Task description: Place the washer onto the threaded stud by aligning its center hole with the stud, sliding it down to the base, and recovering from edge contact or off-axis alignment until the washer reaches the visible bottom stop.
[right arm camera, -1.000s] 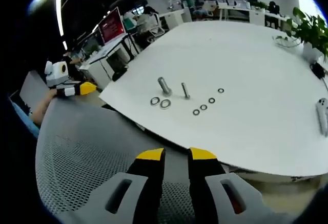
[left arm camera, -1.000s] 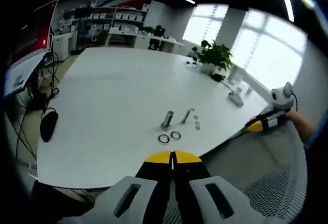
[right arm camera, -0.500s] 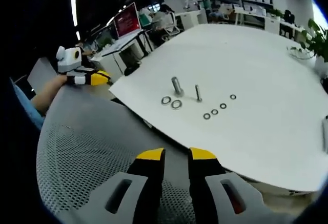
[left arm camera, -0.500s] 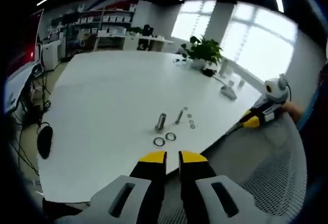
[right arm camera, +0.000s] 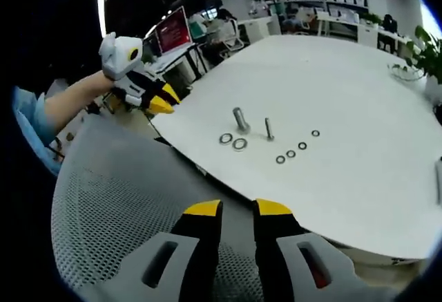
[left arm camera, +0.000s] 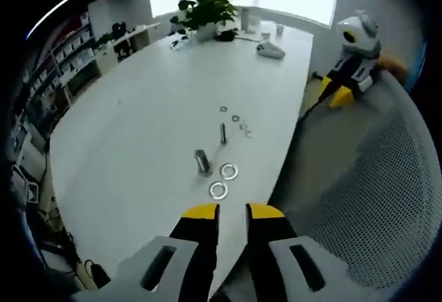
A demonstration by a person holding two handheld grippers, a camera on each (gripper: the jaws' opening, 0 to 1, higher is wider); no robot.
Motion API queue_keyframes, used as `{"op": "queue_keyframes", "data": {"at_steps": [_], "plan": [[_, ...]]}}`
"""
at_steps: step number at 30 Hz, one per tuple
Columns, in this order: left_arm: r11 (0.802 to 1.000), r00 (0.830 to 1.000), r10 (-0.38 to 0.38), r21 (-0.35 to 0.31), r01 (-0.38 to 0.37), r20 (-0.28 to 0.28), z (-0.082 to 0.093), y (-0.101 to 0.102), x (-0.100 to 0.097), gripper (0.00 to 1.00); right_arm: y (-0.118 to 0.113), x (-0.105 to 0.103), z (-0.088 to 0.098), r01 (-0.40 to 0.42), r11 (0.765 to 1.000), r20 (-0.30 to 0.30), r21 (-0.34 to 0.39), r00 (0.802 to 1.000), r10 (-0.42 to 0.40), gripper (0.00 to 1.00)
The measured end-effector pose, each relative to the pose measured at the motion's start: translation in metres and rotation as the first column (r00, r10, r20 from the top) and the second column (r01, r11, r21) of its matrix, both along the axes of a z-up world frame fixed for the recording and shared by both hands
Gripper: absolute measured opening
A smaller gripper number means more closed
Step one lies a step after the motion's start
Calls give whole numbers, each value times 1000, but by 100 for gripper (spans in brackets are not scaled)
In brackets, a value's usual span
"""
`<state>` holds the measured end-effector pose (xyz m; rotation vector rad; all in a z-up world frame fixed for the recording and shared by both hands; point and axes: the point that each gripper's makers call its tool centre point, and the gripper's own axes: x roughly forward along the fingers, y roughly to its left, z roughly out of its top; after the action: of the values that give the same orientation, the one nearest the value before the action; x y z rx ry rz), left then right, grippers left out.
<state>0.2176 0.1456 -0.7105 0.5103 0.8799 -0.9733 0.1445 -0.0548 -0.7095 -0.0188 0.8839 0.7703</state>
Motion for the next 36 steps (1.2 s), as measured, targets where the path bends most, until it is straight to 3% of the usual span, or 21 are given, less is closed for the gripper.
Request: {"op": "queue_keyframes", "data": {"at_steps": [2, 5, 15, 18, 23, 27, 30, 31, 36], "plan": [[997, 999, -47, 55, 48, -29, -16, 1, 5, 22, 0, 0, 0, -3, 1000, -1, 2, 1000, 3, 20], [989, 995, -83, 117, 88, -50, -35, 4, 12, 22, 1, -2, 0, -16, 1000, -5, 2, 1000, 16, 20], [976, 986, -150, 148, 158, -70, -67, -12, 29, 24, -3, 4, 1, 37, 999, 6, 4, 999, -37, 20], [959, 978, -187, 198, 203, -96, -83, -11, 30, 24, 1, -4, -4, -20, 1000, -27, -12, 999, 20, 20], [949, 972, -212, 217, 229, -98, -95, -17, 36, 24, 0, -3, -2, -6, 1000, -18, 1, 1000, 6, 20], [944, 966, -230, 216, 250, -115, -102, -24, 34, 24, -5, 7, 4, 84, 995, 8, 50, 996, -84, 21], [938, 962, -244, 223, 267, -125, -107, -28, 32, 24, 0, 0, 1, 25, 999, -16, 37, 1000, -25, 22], [936, 961, -248, 227, 270, -124, -108, -29, 32, 25, 2, -7, -3, -15, 1000, -51, 19, 999, 16, 22], [909, 948, -289, 272, 315, -131, -119, -27, 26, 25, 0, -3, -2, 9, 1000, -37, 26, 999, -8, 22]]}}
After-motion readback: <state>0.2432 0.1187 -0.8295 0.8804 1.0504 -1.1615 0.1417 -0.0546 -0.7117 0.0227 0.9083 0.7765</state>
